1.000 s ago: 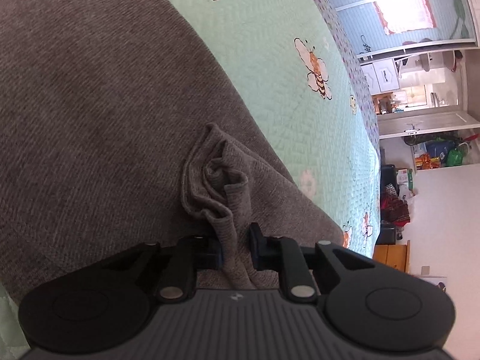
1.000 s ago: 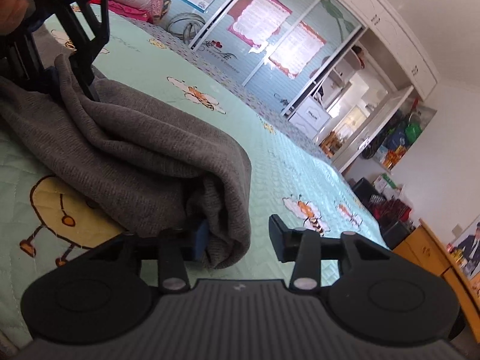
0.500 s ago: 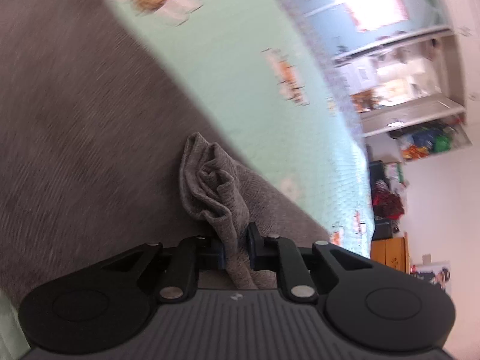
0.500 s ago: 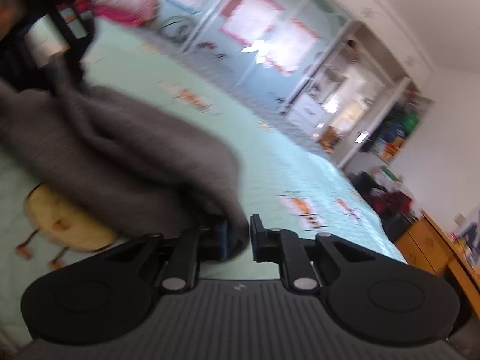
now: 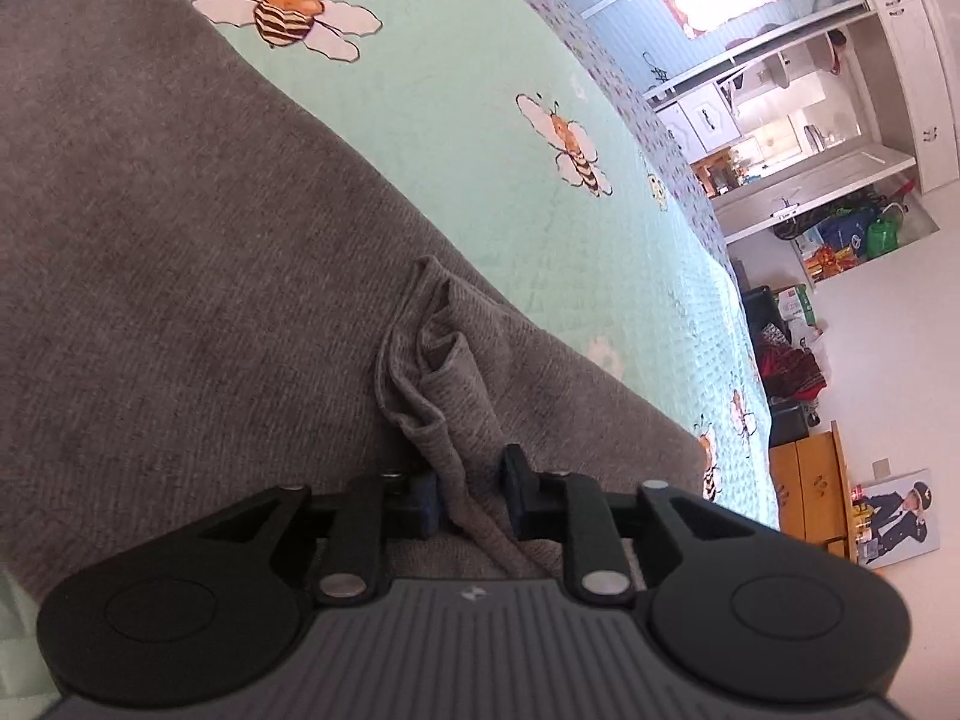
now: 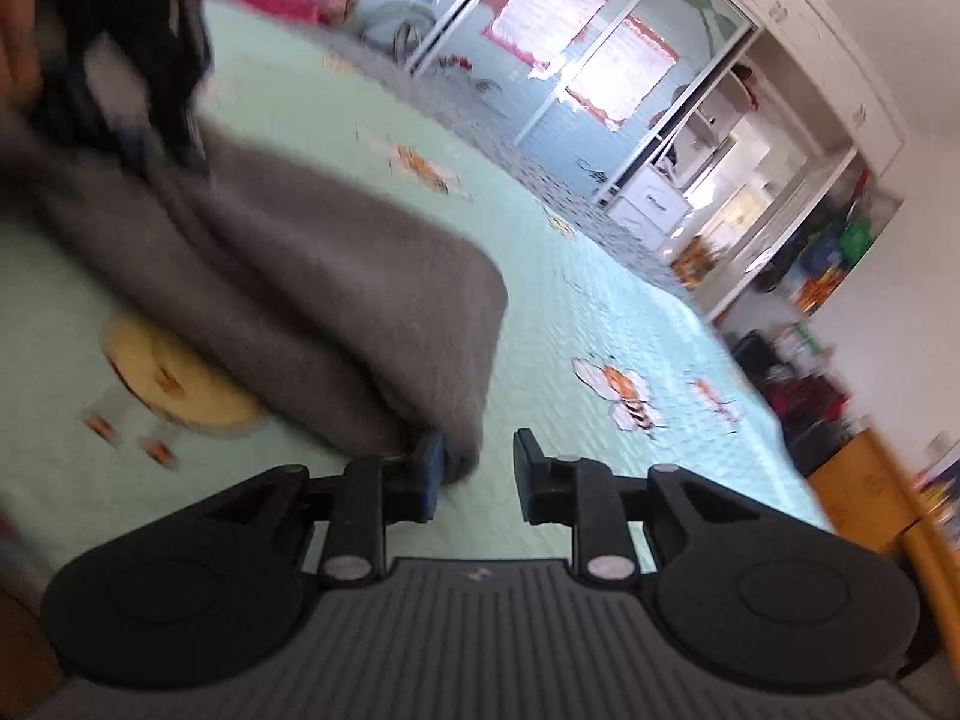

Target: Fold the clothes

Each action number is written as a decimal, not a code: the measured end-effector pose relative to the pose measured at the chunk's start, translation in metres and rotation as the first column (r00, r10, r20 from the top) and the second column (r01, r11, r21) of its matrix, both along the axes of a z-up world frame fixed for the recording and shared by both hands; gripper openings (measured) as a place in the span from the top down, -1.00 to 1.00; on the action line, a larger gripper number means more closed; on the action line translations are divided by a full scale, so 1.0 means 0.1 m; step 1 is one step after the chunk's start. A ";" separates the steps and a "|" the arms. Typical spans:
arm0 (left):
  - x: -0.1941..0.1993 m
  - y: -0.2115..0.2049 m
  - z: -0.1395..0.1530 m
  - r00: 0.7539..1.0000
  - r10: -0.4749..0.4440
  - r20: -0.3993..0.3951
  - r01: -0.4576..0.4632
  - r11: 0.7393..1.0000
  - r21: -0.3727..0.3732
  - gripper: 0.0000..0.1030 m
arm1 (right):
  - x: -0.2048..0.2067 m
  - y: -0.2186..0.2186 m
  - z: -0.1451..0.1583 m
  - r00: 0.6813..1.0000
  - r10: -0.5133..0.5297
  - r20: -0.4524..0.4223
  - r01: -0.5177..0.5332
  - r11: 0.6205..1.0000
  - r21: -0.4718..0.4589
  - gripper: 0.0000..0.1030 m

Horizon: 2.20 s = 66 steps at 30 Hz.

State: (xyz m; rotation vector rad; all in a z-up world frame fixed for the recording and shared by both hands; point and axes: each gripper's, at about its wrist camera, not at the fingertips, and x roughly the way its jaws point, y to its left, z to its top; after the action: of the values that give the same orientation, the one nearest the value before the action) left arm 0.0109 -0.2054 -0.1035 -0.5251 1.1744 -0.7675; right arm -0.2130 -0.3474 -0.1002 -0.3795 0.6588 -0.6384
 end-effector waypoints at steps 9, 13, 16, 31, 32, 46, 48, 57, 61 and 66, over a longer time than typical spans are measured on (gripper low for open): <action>-0.08 0.31 0.07 0.996 0.081 -0.032 -0.083 0.995 -0.064 0.31 | 0.45 -0.01 0.41 0.952 0.136 0.275 -0.178 0.975 0.134 -0.12; -0.05 0.38 0.13 0.995 0.093 -0.020 -0.094 0.992 -0.089 0.28 | 0.99 -0.18 0.15 0.977 0.110 0.181 -0.155 0.954 0.258 -0.10; -0.01 0.40 0.17 0.995 0.094 -0.013 -0.095 0.989 -0.115 0.22 | 0.99 0.10 -0.08 0.966 0.257 0.032 -0.257 0.931 0.261 0.33; 0.05 -0.05 -0.20 0.996 -0.002 -0.089 -0.015 0.980 -0.198 0.23 | 0.90 -0.33 0.47 0.935 0.234 0.265 -0.337 0.819 0.465 -0.04; 0.04 -0.01 -0.25 0.995 0.002 -0.097 -0.022 0.976 -0.216 0.35 | 1.01 -0.42 0.42 0.940 0.235 0.246 -0.332 0.790 0.515 -0.04; 0.14 -0.10 -0.04 0.998 -0.043 -0.046 0.035 0.985 -0.170 -0.06 | 0.65 -1.04 0.32 0.969 -0.033 0.244 -0.124 0.793 0.597 0.05; 0.16 -0.14 -0.03 0.998 -0.045 -0.038 0.038 0.987 -0.159 -0.02 | 0.65 -1.17 0.28 0.969 -0.056 0.240 -0.114 0.761 0.639 0.09; 0.25 -0.29 0.01 0.999 -0.054 -0.005 0.054 0.993 -0.108 -0.04 | 0.67 -1.77 0.11 0.966 -0.157 0.204 -0.074 0.590 0.804 0.05; 0.23 -0.25 0.08 0.999 -0.047 0.004 0.047 0.993 -0.108 -0.04 | 0.50 -1.86 0.17 0.947 -0.188 0.260 -0.121 0.542 0.832 0.22; 0.18 -0.34 0.18 0.993 -0.099 0.057 0.106 0.986 -0.132 -0.08 | 0.13 -1.80 0.35 0.900 -0.211 0.382 -0.228 0.518 0.824 0.07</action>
State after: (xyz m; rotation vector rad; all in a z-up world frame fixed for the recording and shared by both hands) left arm 0.0293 -0.2393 -0.0858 -0.5574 1.1141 -0.9483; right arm -0.1995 -0.5276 -0.0655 0.7139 0.4522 -0.2873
